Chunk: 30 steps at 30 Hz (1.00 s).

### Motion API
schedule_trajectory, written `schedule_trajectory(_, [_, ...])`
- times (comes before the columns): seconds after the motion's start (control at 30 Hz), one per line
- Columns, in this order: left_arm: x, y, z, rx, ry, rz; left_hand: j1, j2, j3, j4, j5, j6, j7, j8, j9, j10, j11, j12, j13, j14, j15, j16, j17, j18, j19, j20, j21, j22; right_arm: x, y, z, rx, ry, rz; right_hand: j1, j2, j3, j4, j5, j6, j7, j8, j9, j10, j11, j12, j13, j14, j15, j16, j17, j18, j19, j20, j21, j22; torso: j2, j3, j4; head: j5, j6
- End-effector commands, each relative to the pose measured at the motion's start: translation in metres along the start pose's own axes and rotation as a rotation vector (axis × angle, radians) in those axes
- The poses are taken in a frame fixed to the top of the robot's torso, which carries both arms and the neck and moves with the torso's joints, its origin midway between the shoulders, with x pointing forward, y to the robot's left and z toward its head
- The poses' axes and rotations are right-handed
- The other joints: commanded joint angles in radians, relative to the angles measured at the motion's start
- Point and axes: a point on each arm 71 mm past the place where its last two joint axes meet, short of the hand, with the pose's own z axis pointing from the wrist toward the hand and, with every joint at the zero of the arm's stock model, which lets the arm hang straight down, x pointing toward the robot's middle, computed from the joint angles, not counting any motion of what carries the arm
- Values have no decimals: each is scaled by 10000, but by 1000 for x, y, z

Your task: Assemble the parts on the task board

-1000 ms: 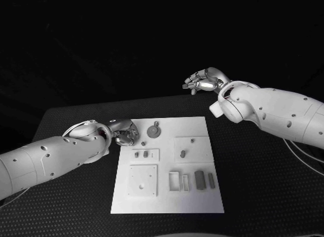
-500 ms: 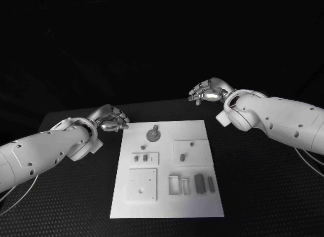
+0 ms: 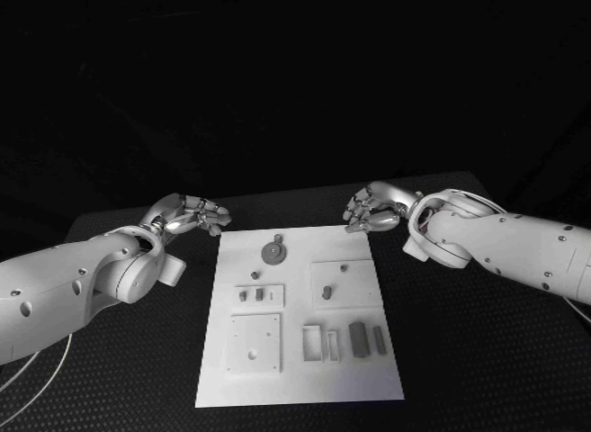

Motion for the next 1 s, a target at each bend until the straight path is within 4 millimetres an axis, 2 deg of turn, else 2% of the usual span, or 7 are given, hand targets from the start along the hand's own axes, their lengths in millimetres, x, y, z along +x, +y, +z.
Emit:
schedule_trajectory(0.03, [4, -4, -3, 453, 321, -1483, -91, 37, -198, -24, -68, -102, -5, 24, -8, 50, -68, 23, -41, -265, 204, -468, -40, -61, -361, 185, -243, -8, 14, 0, -5, -284, 832, -2347, 138, -126, 134, -8, -191, 124, -46, 40, -6, 172, -18, -206, -16, 116, -12, 50, 16, -1, 126, -37, 50, 13, -78, -48, -11, -24, -9])
schedule_trajectory(0.17, [5, -5, -6, 488, 382, -1820, -55, 85, -324, -28, -65, -131, -10, 28, -24, 42, -81, 5, -97, -499, 357, -839, -20, -43, -590, 338, -415, 10, 28, 1, -10, -427, 1080, -3131, 251, -273, 268, 28, -447, 217, -73, 59, -7, 388, -49, -443, -2, 246, -52, 95, 27, -1, 270, -82, 65, 38, -145, -83, -25, -8, -22])
schedule_trajectory(0.23, [6, -6, -7, 498, 404, -1892, -44, 104, -352, -25, -65, -156, -14, 20, -34, 6, -77, -10, -124, -569, 390, -953, -8, -29, -618, 373, -449, 20, 34, 3, -11, -538, 1150, -3501, 315, -352, 337, 46, -564, 258, -89, 67, -7, 473, -64, -540, 8, 303, -69, 114, 33, -1, 335, -106, 76, 51, -179, -89, -23, 6, -43])
schedule_trajectory(0.63, [10, -8, -9, 489, 471, -2093, -33, 122, -404, -16, -61, -202, 12, 7, -53, -82, -25, -25, -181, -598, 432, -1114, 52, 7, -642, 421, -506, 45, 59, 13, -15, -825, 1502, -4721, 544, -723, 673, 210, -777, 473, -191, 111, -2, 762, -90, -1003, 60, 436, -104, 129, 34, -1, 500, -164, 54, 98, -340, -183, 16, 81, -138])
schedule_trajectory(0.77, [10, -8, -10, 470, 486, -2117, -36, 134, -411, -8, -59, -207, 35, 7, -56, -95, 0, -23, -193, -590, 440, -1141, 72, 15, -638, 429, -515, 51, 64, 13, -15, -799, 1490, -4986, 587, -777, 770, 255, -782, 523, -201, 122, 0, 838, -101, -1077, 81, 464, -115, 135, 39, -1, 537, -173, 55, 112, -325, -195, 9, 77, -147])
schedule_trajectory(0.87, [11, -8, -10, 471, 490, -2132, -35, 135, -418, -6, -58, -206, 55, 10, -58, -106, 24, -22, -203, -579, 450, -1164, 92, 25, -634, 437, -523, 58, 67, 13, -14, -800, 1484, -5153, 613, -814, 850, 297, -791, 551, -206, 126, -1, 875, -105, -1133, 91, 469, -118, 132, 40, -1, 550, -177, 47, 118, -315, -181, 12, 67, -149])
schedule_trajectory(1.0, [11, -8, -10, 458, 485, -2154, -40, 133, -427, -3, -58, -208, 76, 12, -60, -122, 46, -24, -215, -571, 458, -1187, 111, 33, -630, 446, -530, 65, 72, 16, -12, -857, 1547, -5244, 626, -826, 902, 327, -792, 580, -210, 134, 0, 903, -107, -1169, 100, 471, -119, 129, 41, -1, 555, -179, 41, 123, -310, -182, 17, 74, -177])
